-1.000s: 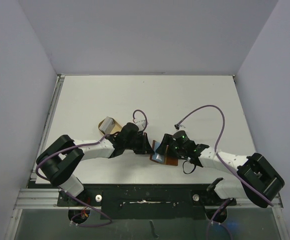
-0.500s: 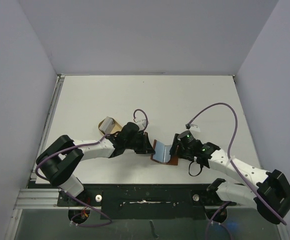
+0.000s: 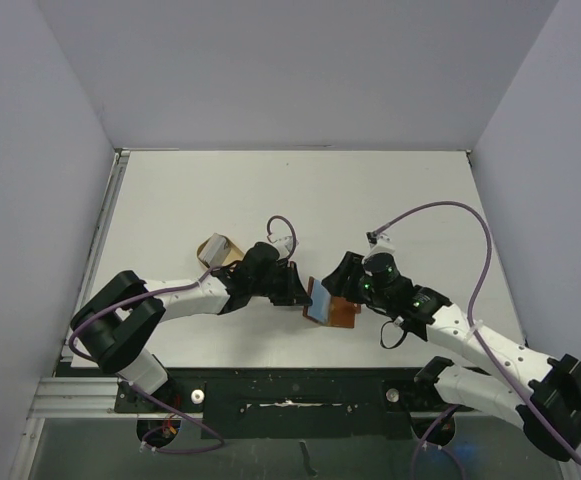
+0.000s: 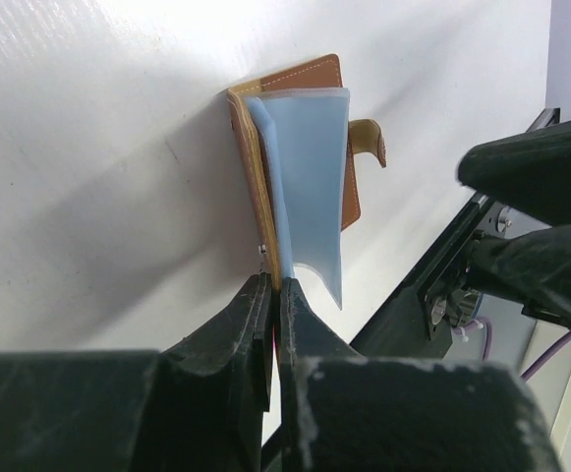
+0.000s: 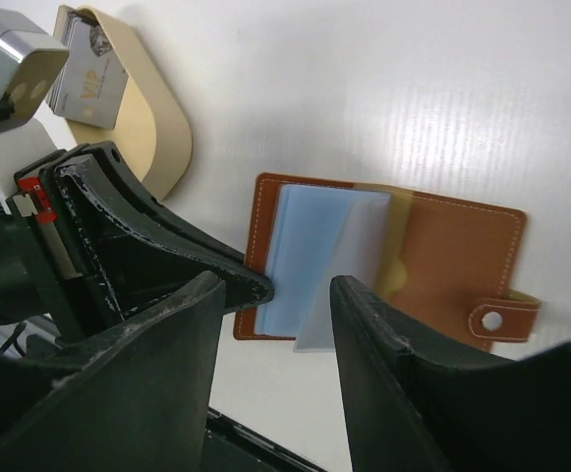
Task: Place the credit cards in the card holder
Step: Open the card holder at the center of the board.
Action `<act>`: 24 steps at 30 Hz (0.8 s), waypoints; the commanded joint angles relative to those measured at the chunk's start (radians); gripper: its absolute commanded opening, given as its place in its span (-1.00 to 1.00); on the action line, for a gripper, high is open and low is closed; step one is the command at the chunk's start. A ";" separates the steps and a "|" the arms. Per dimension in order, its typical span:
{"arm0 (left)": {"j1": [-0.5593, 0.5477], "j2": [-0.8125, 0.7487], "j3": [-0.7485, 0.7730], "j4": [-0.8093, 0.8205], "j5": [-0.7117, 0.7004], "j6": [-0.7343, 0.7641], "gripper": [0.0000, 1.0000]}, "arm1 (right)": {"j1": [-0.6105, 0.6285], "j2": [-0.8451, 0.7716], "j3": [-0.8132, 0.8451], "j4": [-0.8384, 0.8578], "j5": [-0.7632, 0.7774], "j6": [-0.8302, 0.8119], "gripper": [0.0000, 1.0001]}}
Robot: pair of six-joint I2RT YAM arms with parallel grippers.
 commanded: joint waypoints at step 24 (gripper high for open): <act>-0.003 -0.042 0.013 0.033 -0.004 -0.004 -1.00 | 0.009 0.337 -0.017 0.256 -0.117 -0.013 -0.12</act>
